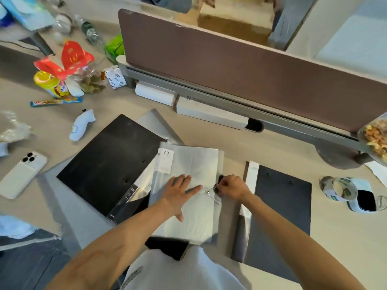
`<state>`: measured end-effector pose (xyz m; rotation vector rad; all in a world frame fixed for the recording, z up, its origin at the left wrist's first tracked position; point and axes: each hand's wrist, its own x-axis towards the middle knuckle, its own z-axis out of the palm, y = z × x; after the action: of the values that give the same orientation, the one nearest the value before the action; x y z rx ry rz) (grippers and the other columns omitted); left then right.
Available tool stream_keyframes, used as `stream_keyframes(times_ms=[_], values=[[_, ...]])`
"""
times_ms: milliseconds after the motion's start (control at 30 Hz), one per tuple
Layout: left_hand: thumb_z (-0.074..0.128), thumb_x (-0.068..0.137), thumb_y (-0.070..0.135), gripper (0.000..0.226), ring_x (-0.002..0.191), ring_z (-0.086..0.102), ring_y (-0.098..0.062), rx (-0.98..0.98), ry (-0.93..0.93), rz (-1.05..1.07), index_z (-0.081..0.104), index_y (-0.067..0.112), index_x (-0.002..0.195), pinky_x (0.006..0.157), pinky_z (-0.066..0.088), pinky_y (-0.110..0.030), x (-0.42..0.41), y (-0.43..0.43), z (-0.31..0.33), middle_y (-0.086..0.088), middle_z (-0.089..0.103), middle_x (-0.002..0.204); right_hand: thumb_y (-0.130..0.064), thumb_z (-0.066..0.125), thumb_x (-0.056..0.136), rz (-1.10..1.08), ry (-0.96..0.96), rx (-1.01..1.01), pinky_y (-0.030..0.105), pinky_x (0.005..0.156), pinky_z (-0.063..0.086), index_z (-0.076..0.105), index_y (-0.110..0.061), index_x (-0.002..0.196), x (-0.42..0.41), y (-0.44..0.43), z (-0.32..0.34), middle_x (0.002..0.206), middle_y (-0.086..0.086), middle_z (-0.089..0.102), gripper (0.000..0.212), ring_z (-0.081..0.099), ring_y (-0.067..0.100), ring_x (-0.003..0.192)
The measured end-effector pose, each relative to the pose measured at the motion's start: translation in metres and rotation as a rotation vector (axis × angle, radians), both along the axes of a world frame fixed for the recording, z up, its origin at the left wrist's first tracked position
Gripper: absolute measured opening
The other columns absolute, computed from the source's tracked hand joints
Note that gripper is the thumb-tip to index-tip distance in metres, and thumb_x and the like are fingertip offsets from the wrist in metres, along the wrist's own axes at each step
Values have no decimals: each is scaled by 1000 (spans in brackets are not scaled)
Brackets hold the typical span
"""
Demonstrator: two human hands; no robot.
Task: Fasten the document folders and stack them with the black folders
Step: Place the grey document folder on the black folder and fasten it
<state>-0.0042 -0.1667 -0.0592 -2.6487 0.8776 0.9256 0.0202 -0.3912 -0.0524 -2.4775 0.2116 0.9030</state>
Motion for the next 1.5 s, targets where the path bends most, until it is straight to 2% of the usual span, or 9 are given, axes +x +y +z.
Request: stream_keyframes(times_ms=[200, 367, 433, 633, 800, 967, 1200, 1367, 1500], values=[[76, 68, 55, 126, 149, -10, -37, 13, 18, 5, -17, 38, 149, 121, 2, -51, 0, -1, 1, -16, -13, 161, -33, 47, 88, 449, -331, -189, 36, 66, 53, 65, -16, 90, -45, -4, 8, 85, 6, 71, 24, 67, 30, 75], [72, 70, 60, 123, 149, -11, -35, -14, 6, -26, -18, 34, 150, 121, 0, -48, 2, 5, 1, -14, -15, 162, -15, 74, 58, 695, -656, -222, 22, 30, 41, 64, -12, 63, -59, 25, 16, 47, 1, 61, 11, 57, 19, 35], [71, 70, 62, 124, 149, -13, -31, -62, 7, 1, -16, 27, 152, 121, -3, -45, 2, 11, -2, -10, -15, 162, -20, 80, 50, 733, -649, -276, 19, 30, 37, 63, -15, 62, -58, 36, 11, 48, -1, 59, 21, 56, 16, 34], [70, 70, 63, 126, 150, -14, -25, -161, 5, 45, -11, 14, 153, 119, -8, -39, 0, 23, -9, -6, -13, 163, -25, 60, 78, 761, -584, -260, 28, 48, 36, 60, -12, 88, -30, 60, -3, 79, 6, 66, 16, 67, 27, 69], [69, 68, 65, 127, 150, -14, -25, -182, -4, 45, -10, 15, 153, 119, -8, -39, 2, 27, -12, -5, -14, 163, -37, 51, 78, 483, -245, -154, 30, 61, 41, 59, -16, 90, 2, 56, -1, 89, 7, 69, 25, 62, 29, 79], [67, 68, 68, 127, 150, -14, -24, -184, -4, 43, -11, 15, 153, 120, -7, -39, 2, 27, -12, -4, -14, 163, -44, 63, 78, 275, -84, -94, 31, 68, 45, 65, -26, 86, 19, 28, 3, 90, 4, 68, 19, 61, 26, 84], [67, 69, 67, 128, 149, -16, -23, -149, -1, 55, -14, 15, 152, 122, -6, -40, 1, 23, -11, -4, -17, 162, -30, 49, 88, 430, -313, -69, 35, 67, 49, 52, -23, 81, -10, 7, -5, 87, 0, 66, 10, 61, 27, 81], [67, 69, 67, 128, 149, -18, -22, -127, 20, 70, -16, 16, 152, 122, -6, -40, 1, 21, -11, -3, -19, 162, -27, 73, 76, 664, -630, -154, 30, 45, 50, 61, -22, 97, -41, -2, -16, 81, -2, 64, 25, 64, 20, 68], [67, 72, 64, 126, 149, -19, -24, -106, 16, 58, -16, 14, 152, 121, -7, -40, 0, 20, -9, -4, -20, 162, -26, 75, 75, 660, -705, -177, 29, 38, 49, 64, -18, 86, -51, 12, -12, 75, -3, 63, 17, 64, 17, 61]])
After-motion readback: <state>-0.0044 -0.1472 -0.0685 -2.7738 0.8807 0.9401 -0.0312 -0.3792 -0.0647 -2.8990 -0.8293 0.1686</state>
